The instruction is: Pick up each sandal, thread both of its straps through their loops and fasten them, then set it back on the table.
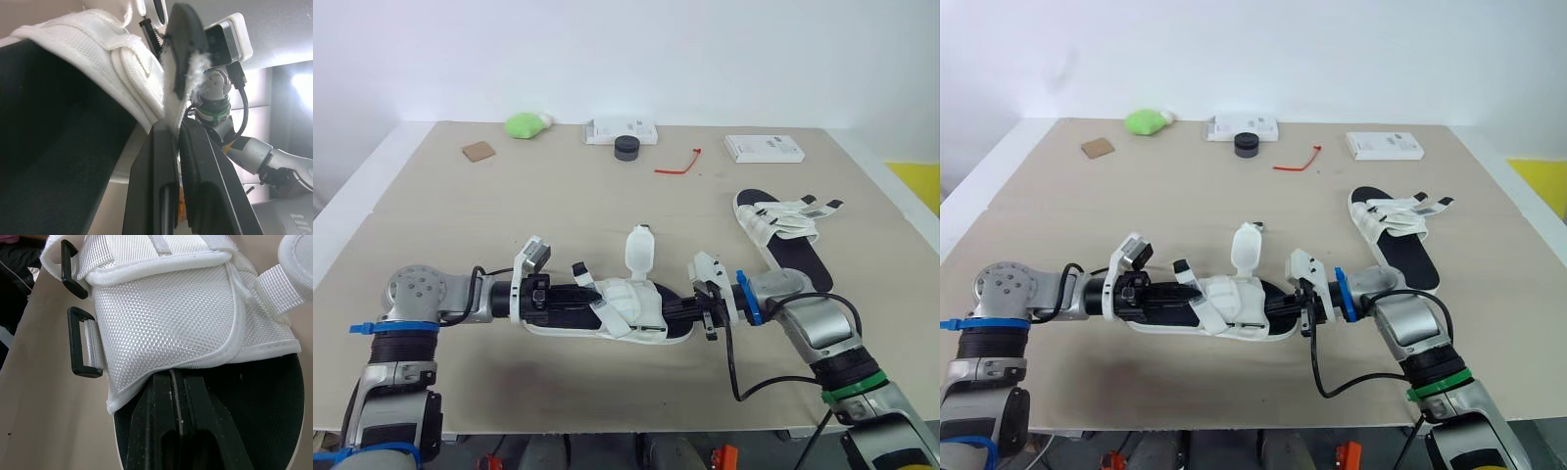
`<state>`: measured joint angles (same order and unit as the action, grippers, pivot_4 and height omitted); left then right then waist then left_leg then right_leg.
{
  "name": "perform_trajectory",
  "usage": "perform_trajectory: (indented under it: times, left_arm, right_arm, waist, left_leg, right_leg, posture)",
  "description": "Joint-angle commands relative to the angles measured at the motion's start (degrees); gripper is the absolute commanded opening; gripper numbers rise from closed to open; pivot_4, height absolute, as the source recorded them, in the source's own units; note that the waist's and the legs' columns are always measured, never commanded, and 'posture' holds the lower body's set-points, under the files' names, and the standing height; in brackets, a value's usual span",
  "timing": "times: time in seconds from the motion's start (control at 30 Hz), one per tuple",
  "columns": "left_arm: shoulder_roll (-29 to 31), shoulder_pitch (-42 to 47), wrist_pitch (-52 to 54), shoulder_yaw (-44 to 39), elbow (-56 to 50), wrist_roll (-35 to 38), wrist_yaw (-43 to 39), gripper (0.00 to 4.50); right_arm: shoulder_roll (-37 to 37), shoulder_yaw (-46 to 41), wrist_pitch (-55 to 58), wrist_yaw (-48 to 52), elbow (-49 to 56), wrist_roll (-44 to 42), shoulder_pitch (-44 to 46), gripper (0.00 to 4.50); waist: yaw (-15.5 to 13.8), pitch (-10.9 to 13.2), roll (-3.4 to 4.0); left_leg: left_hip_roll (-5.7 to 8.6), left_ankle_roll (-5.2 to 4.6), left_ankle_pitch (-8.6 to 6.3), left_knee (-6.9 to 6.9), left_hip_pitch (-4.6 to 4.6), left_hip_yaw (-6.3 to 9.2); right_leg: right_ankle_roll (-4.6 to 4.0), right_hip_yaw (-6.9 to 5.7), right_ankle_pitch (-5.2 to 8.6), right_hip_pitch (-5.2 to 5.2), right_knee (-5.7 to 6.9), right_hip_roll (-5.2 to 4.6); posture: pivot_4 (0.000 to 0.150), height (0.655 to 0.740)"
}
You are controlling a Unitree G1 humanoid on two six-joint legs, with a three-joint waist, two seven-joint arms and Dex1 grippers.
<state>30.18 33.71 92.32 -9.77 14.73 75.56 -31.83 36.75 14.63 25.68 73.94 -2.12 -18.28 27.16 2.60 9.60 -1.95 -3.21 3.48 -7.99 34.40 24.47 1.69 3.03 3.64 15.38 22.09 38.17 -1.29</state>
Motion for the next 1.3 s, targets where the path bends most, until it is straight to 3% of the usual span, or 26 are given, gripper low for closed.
perform_trajectory:
  times: [0.03, 0.27, 0.37, 0.67, 1.3]
  left_arm:
    - [1.57, 0.43, 0.17, -0.48, -0.38, 3.40, -1.77, 0.08]
    - [4.47, 3.22, 0.17, 2.31, -0.75, 12.03, -6.72, 0.08]
    - [3.60, 5.28, 0.17, 2.73, -0.67, 11.84, -7.57, 0.08]
    - [-0.37, 8.44, -2.31, 5.10, 2.23, 0.25, -8.87, 0.08]
    - [-2.68, 19.54, -11.40, 16.42, 16.19, -23.05, -27.96, 0.08]
  right_arm:
    - [0.99, 0.20, 0.73, -0.70, -1.02, 1.31, -1.39, 0.00]
    - [0.82, 0.19, 0.79, -0.71, -0.90, 1.41, -1.47, 0.00]
    - [0.76, 0.13, 0.86, -0.73, -0.94, 1.35, -1.47, 0.00]
    - [1.18, -0.78, 1.39, -1.09, 0.18, 1.00, -2.53, 0.00]
    - [0.95, -1.28, 2.25, -2.29, 1.54, 0.56, -3.55, 0.00]
  waist:
    - [0.00, 0.00, -0.01]
    - [0.00, 0.02, -0.03]
    - [-0.01, 0.02, -0.03]
    - [-0.03, 0.02, -0.04]
    - [-0.02, 0.05, -0.07]
  left_leg:
    - [0.01, 0.00, 0.00, -0.01, 0.00, 0.00]
    - [0.02, 0.02, 0.00, -0.01, 0.16, 0.01]
    - [0.02, 0.02, 0.00, -0.01, 0.17, 0.00]
    - [0.07, 0.02, 0.00, -0.02, 0.24, 0.01]
    - [0.16, 0.03, 0.00, -0.02, 0.40, 0.05]
  right_leg:
    - [-0.01, 0.00, 0.01, 0.02, 0.00, -0.01]
    - [-0.01, -0.01, 0.01, 0.15, -0.01, -0.01]
    - [-0.01, 0.00, 0.01, 0.17, -0.02, -0.02]
    - [0.00, 0.01, 0.02, 0.22, -0.02, -0.02]
    - [0.08, 0.01, 0.04, 0.32, -0.04, -0.07]
  posture:
    - [0.150, 0.7400]
    - [0.150, 0.7400]
    - [0.150, 0.7400]
    - [0.150, 0.7400]
    - [0.150, 0.7400]
